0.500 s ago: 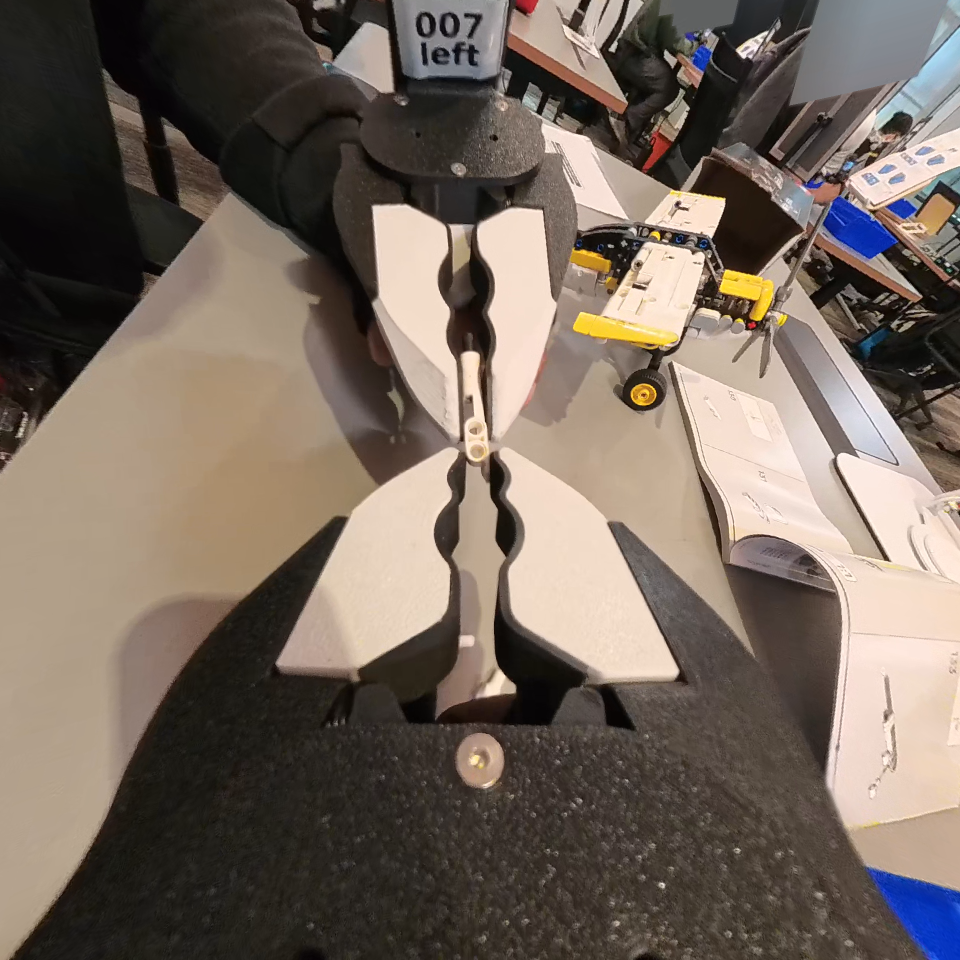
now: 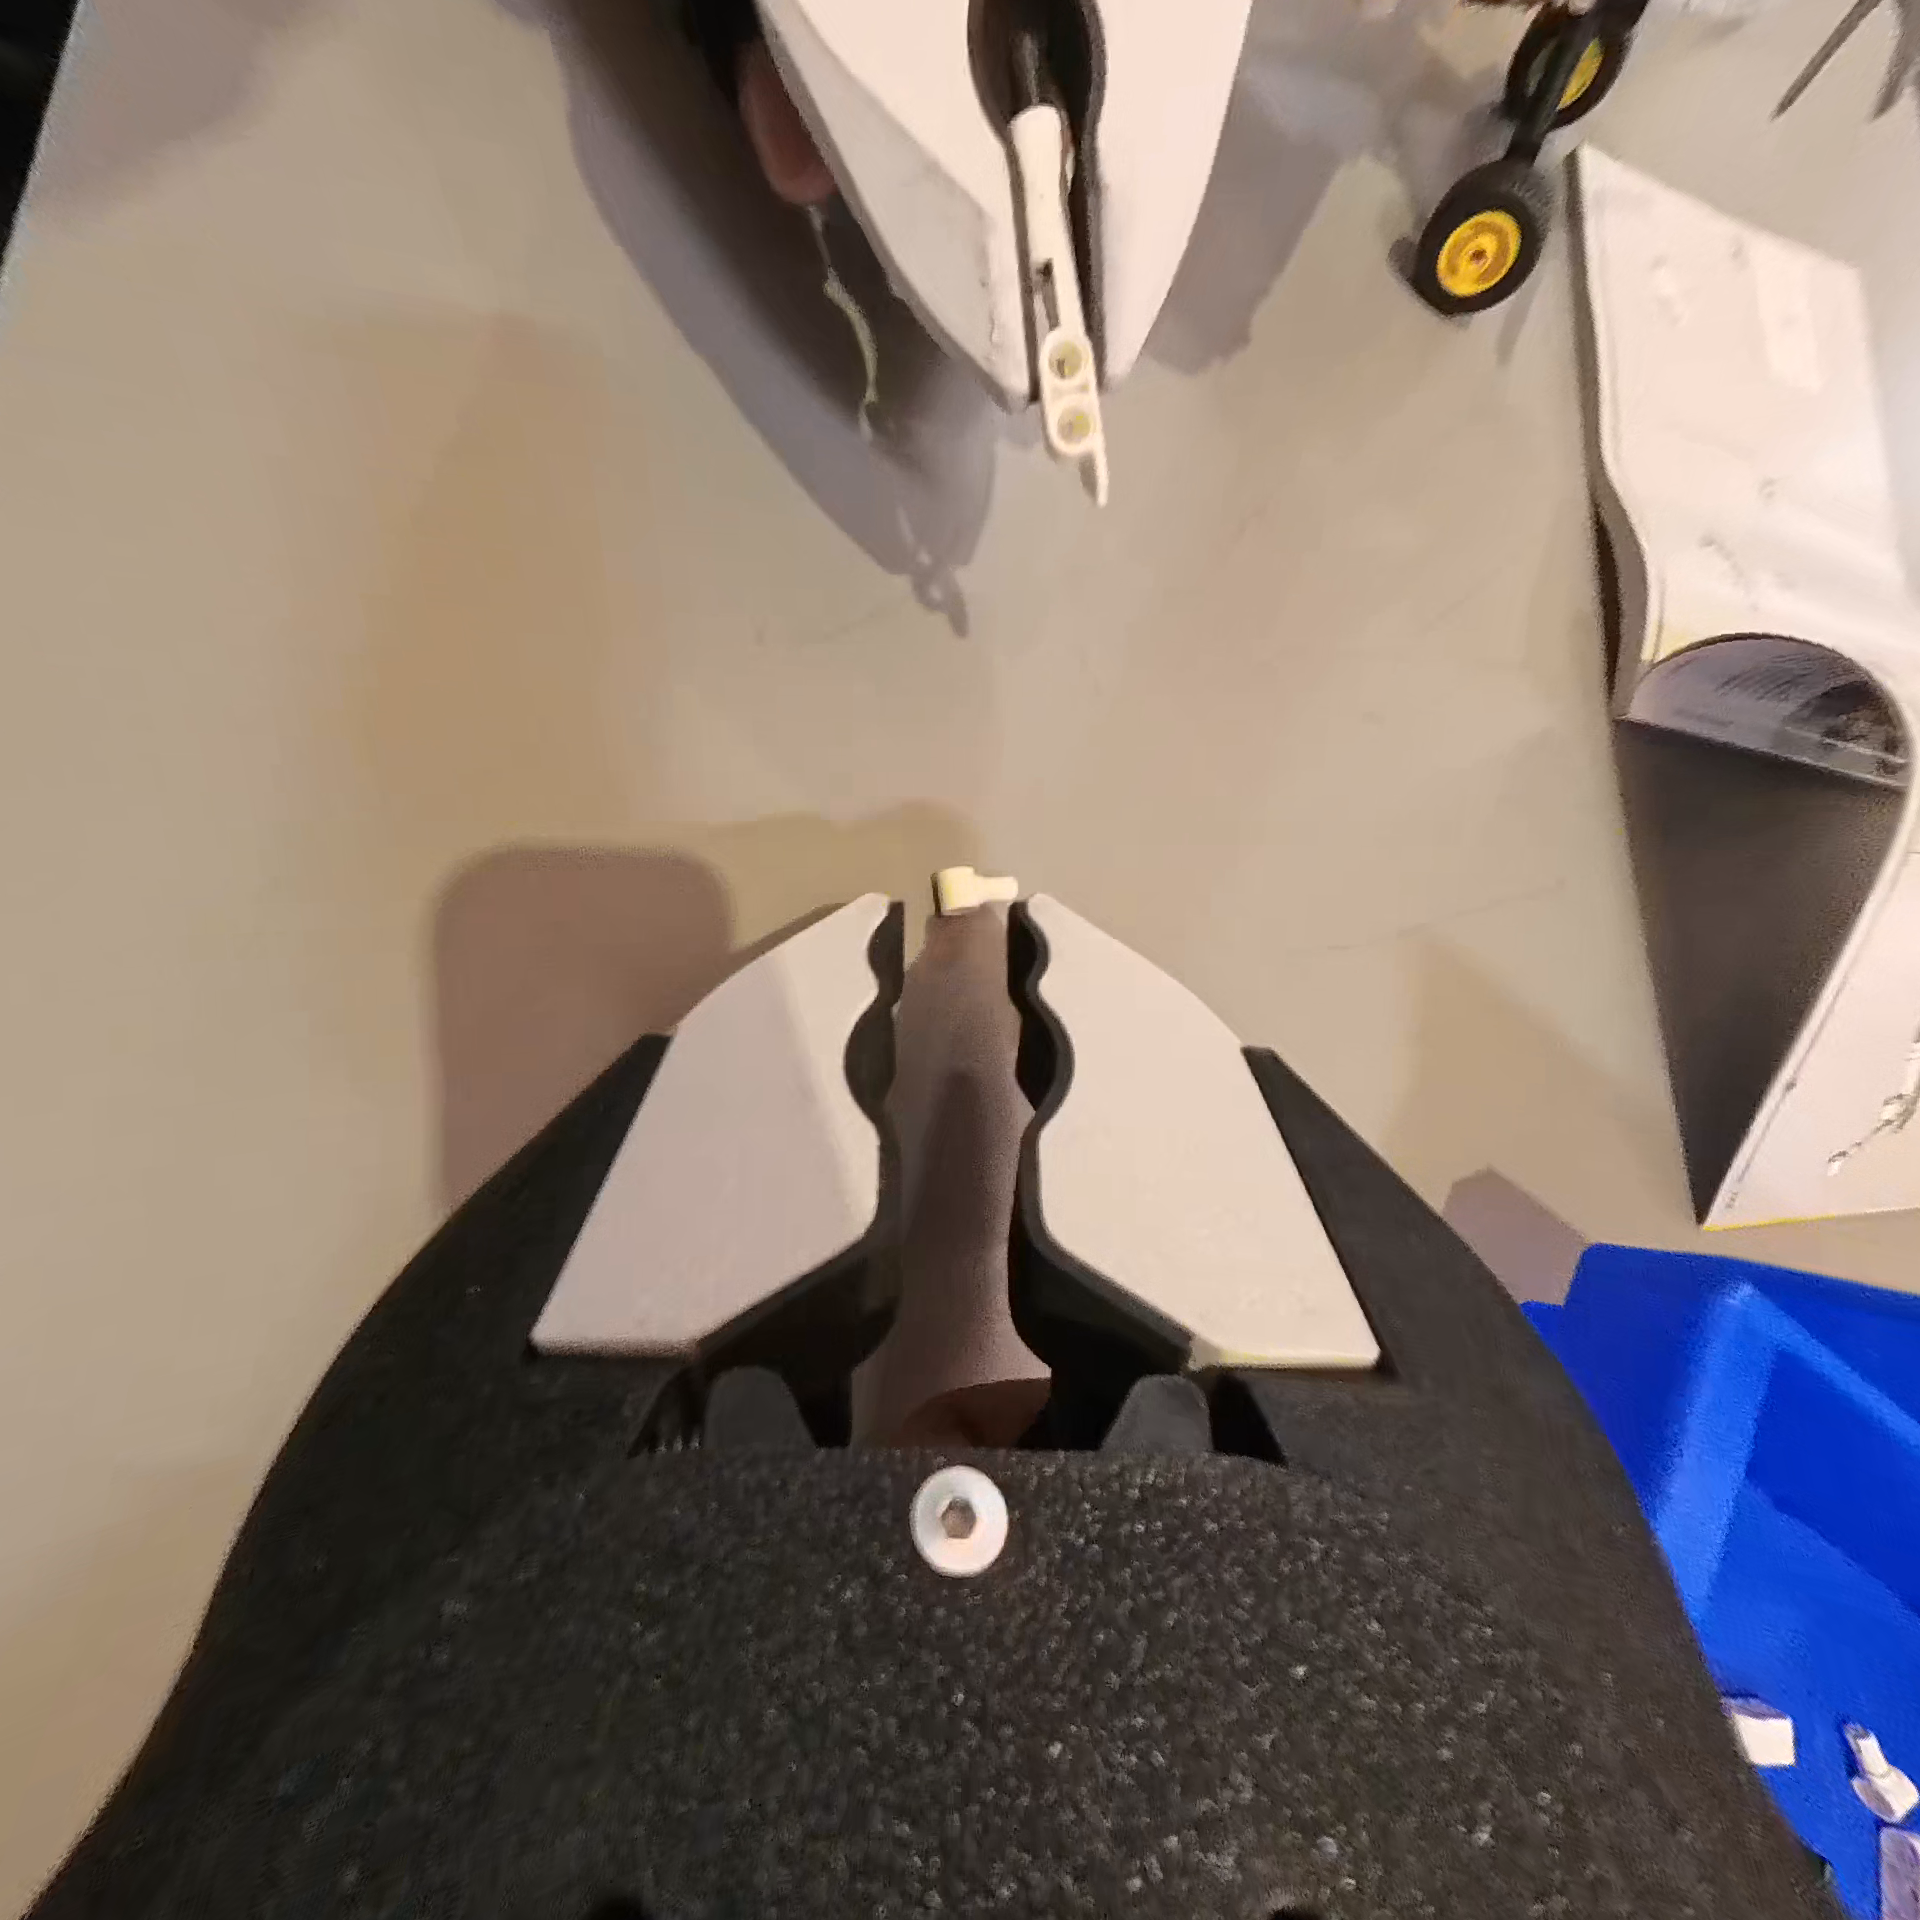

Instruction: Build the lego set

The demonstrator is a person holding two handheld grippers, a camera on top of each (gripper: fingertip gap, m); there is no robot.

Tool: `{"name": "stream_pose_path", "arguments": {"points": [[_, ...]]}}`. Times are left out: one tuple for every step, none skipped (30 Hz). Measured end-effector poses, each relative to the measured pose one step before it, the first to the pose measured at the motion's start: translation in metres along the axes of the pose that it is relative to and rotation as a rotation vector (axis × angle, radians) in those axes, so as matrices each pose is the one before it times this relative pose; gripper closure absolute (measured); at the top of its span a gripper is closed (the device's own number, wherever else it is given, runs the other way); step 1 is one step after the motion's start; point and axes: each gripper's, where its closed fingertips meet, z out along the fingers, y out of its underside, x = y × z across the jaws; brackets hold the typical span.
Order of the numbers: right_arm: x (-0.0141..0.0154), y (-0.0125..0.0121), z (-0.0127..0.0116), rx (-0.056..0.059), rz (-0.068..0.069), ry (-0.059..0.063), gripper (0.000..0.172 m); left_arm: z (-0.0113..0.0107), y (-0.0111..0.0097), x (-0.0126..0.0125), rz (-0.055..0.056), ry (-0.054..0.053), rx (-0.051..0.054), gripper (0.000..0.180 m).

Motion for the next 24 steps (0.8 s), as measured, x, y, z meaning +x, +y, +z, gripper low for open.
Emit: {"name": "stream_pose_path", "arguments": {"points": [[-0.00062,0.00062,0.00155,-0.0103,-0.0048,-0.0121,0.153,0.00000,0.00011,0.00082,0.0057,0.0015,-0.0005,0.173],[0.00021,-0.00005,0.00141,-0.0066,-0.0090,-0.0052,0.153,-0.00005,0.00036,0.00060,0.0044,0.0012,-0.0028,0.173],[0.00004,-0.00030,0.00104,-0.0045,-0.0101,-0.0059,0.153,0.00024,0.00072,0.00033,0.0027,-0.0001,-0.0053,0.173],[0.00000,-0.00029,0.00115,-0.0057,-0.0077,-0.0066,0.153,0.00016,0.00043,0.00041,0.0023,0.0007,-0.0032,0.173],[0.00040,-0.00011,0.00107,-0.0073,-0.0071,-0.0040,0.153,0.00013,0.00018,0.00040,0.0021,0.0013,-0.0015,0.173],[-0.00008,0.00020,0.00099,-0.0077,-0.0077,-0.0061,0.153,0.00013,0.00019,0.00036,0.0025,0.0012,-0.0016,0.173],[-0.00038,0.00045,0.00119,-0.0085,-0.0062,-0.0078,0.153,0.00009,0.00010,0.00048,0.0031,0.0014,-0.0011,0.173],[-0.00021,0.00076,0.00140,-0.0099,-0.0042,-0.0062,0.153,0.00009,0.00025,0.00055,0.0030,0.0017,-0.0015,0.173],[-0.00007,0.00089,0.00130,-0.0092,-0.0025,-0.0052,0.153,-0.00007,0.00012,0.00034,0.0021,0.0005,-0.0014,0.173],[0.00018,-0.00007,0.00105,-0.0032,0.0002,-0.0042,0.154,-0.00008,0.00014,0.00026,0.0012,0.0008,-0.0009,0.173],[0.00030,-0.00048,0.00067,-0.0025,0.0027,-0.0047,0.154,0.00010,0.00010,0.00017,0.0004,0.0008,-0.0006,0.173],[0.00072,-0.00031,0.00057,-0.0051,0.0015,-0.0016,0.154,-0.00002,0.00004,0.00025,0.0004,0.0015,-0.0006,0.173],[0.00063,-0.00027,0.00066,-0.0062,0.0014,-0.0016,0.154,0.00020,0.00022,0.00014,0.0006,0.0012,-0.0018,0.173],[0.00046,-0.00008,0.00059,-0.0069,0.0046,-0.0031,0.156,0.00022,0.00032,0.00019,0.0009,0.0009,-0.0023,0.173],[0.00056,-0.00021,0.00048,-0.0055,0.0056,-0.0008,0.157,0.00019,0.00022,0.00018,0.0011,0.0005,-0.0025,0.173],[0.00081,-0.00034,0.00053,-0.0028,0.0045,0.0030,0.157,0.00022,0.00032,0.00033,0.0012,0.0008,-0.0030,0.173],[0.00083,-0.00039,0.00058,-0.0002,0.0104,0.0046,0.159,0.00024,0.00028,0.00019,0.0011,-0.0004,-0.0027,0.173],[0.00029,-0.00056,0.00051,-0.0001,0.0223,-0.0018,0.160,0.00021,0.00034,-0.00002,0.0004,-0.0005,-0.0033,0.173],[0.00009,-0.00062,0.00034,-0.0008,0.0234,-0.0046,0.160,0.00023,0.00060,-0.00013,-0.0016,-0.0013,-0.0053,0.173],[0.00002,-0.00093,0.00007,0.0029,0.0058,0.0006,0.161,0.00058,0.00128,-0.00104,-0.0076,-0.0055,-0.0112,0.173],[0.00062,-0.00120,0.00017,0.0080,-0.0090,0.0111,0.162,0.00070,0.00163,-0.00108,-0.0113,-0.0030,-0.0140,0.173],[0.00151,-0.00138,0.00030,0.0099,-0.0097,0.0184,0.163,0.00037,0.00049,-0.00008,-0.0066,0.0035,-0.0047,0.173],[0.00115,-0.00221,-0.00016,0.0176,-0.0034,0.0138,0.163,0.00005,-0.00008,0.00033,-0.0020,0.0052,0.0002,0.173],[0.00059,-0.00501,-0.00107,0.0381,0.0043,0.0067,0.163,-0.00018,-0.00010,0.00059,-0.0002,0.0063,0.0015,0.173]]}}
